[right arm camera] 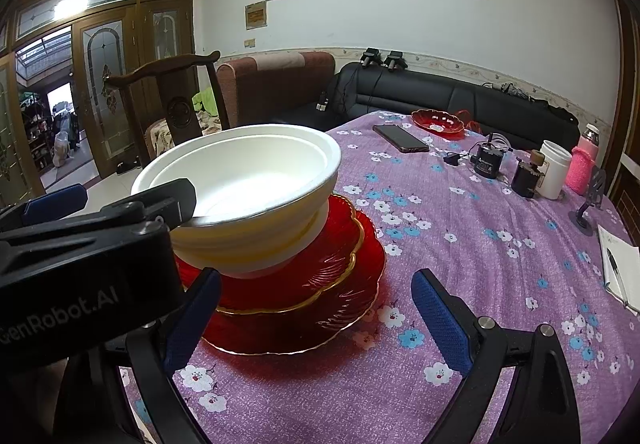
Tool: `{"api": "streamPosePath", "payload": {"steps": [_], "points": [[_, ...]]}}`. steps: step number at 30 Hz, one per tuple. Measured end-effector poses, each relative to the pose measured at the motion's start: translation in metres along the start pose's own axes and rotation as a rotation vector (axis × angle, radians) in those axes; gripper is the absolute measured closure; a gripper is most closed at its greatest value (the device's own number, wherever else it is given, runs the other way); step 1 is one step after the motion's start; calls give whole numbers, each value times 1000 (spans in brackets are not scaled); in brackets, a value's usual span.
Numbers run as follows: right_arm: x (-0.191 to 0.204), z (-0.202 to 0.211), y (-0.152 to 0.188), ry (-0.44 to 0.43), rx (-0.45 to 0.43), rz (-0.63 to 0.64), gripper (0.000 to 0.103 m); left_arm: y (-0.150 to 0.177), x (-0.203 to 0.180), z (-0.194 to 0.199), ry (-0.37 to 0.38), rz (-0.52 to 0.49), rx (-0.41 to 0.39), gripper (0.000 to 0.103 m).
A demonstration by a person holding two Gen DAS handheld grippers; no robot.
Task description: Organize plates and bowls
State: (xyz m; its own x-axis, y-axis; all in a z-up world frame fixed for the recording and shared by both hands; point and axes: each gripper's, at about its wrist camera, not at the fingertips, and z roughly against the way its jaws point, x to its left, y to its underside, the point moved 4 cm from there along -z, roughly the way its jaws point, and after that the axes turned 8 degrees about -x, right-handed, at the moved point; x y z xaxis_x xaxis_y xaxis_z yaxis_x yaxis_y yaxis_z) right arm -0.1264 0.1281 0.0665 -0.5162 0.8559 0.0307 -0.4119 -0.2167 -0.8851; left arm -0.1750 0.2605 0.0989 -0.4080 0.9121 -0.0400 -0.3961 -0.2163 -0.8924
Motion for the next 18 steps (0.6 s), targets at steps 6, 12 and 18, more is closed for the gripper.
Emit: {"api": "streamPosePath", "payload": {"steps": [6, 12, 18], "points": [[0, 0, 0, -1, 0, -1, 5, 2, -1, 0, 4, -1, 2, 0], [2, 0, 2, -3, 0, 2, 5, 2, -1, -1, 5, -3, 4, 0], [3, 0, 4, -4, 1, 1, 5, 3, -1, -1, 8, -5, 6, 0]]}}
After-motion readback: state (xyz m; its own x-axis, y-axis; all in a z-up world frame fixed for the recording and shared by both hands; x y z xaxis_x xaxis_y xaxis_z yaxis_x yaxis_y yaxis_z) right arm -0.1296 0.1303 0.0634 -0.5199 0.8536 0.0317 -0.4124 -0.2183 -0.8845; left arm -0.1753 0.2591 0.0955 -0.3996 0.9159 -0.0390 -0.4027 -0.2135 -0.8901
